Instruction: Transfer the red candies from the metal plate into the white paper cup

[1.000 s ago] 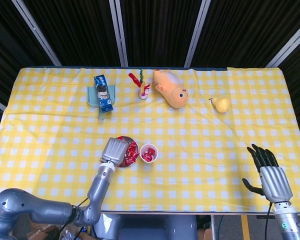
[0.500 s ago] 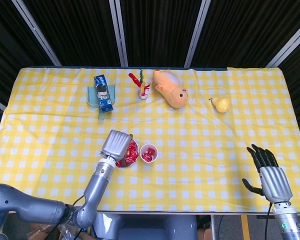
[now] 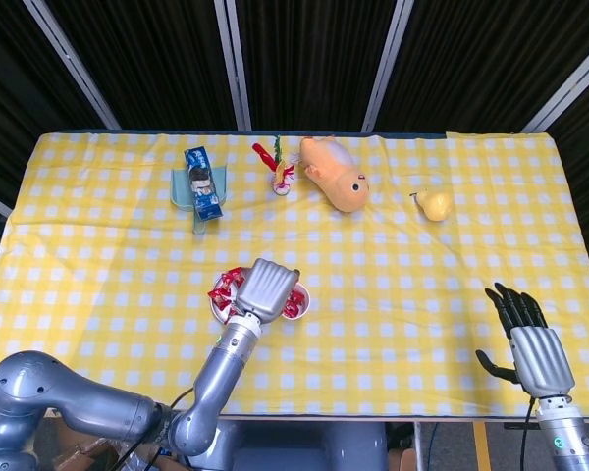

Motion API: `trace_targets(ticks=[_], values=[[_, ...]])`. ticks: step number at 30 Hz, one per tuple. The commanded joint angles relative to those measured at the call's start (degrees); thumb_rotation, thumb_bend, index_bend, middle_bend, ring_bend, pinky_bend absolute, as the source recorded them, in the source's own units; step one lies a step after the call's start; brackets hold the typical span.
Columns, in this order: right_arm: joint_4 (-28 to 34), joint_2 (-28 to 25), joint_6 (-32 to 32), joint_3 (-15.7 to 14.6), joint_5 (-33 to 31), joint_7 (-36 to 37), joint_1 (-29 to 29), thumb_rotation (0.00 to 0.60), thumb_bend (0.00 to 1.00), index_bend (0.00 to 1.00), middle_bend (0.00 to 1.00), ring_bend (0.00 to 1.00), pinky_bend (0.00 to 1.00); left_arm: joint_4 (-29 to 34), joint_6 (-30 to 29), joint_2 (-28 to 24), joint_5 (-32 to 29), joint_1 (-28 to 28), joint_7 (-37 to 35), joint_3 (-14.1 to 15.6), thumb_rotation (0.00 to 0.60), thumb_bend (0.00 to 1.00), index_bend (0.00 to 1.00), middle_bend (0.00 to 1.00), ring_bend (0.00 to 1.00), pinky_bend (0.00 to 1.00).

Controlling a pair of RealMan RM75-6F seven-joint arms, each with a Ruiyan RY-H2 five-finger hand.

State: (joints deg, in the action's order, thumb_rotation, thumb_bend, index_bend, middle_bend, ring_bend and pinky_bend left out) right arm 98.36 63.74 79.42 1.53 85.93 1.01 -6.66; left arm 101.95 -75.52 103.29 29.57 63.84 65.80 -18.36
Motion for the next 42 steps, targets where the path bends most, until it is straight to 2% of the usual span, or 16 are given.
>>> trace_targets(ticks=[1, 15, 22, 26, 30, 37, 42], values=[[0.02, -0.02, 0.02, 0.01, 0.02, 0.1, 0.0, 0.6, 0.34, 0.0, 0.0, 0.0, 0.0, -2.09, 0.51, 1.99, -1.1, 1.53, 0.68, -0.42, 0.6, 0.42, 0.49, 0.58, 0.86, 0.97], [0.09, -0.19, -0.07, -0.09, 0.2, 0.5, -0.01, 0.6, 0.34, 0.0, 0.0, 0.0, 0.0, -8.37, 1.3, 6.27, -2.58, 3.71, 0.35, -0.21, 0.6, 0.35, 0.43, 0.48, 0.84, 0.97], [0.06, -0.15, 0.02, -0.05, 0.17, 0.36, 0.01, 0.6, 0.34, 0.0, 0.0, 0.0, 0.0, -6.98, 1.04, 5.81, -0.39, 3.16, -1.79, -0.18, 0.6, 0.34, 0.4, 0.41, 0.84, 0.97], [0.08, -0.14, 0.09, -0.06, 0.19, 0.29, 0.04, 0.6, 0.34, 0.0, 0.0, 0.0, 0.0, -4.07, -0.11, 3.81, 1.78, 2.04, -3.86, -0.79, 0.6, 0.34, 0.39, 0.4, 0.83, 0.97], [0.07, -0.12, 0.22, -0.05, 0.22, 0.26, 0.1, 0.6, 0.34, 0.0, 0.0, 0.0, 0.0, -0.58, -1.36, 0.62, 2.48, 0.5, -4.56, -0.61, 0.6, 0.29, 0.37, 0.39, 0.83, 0.97], [0.14, -0.04, 0.23, -0.09, 0.23, -0.05, 0.13, 0.6, 0.34, 0.0, 0.0, 0.0, 0.0, 3.0, -2.6, -5.31, -1.25, -3.06, -3.78, 2.33, 0.6, 0.16, 0.3, 0.32, 0.83, 0.97], [0.19, 0.07, 0.32, -0.12, 0.28, -0.41, 0.18, 0.6, 0.34, 0.0, 0.0, 0.0, 0.0, 2.8, -1.61, -7.09, -3.94, -4.41, -3.85, 4.14, 0.6, 0.15, 0.28, 0.31, 0.83, 0.97]])
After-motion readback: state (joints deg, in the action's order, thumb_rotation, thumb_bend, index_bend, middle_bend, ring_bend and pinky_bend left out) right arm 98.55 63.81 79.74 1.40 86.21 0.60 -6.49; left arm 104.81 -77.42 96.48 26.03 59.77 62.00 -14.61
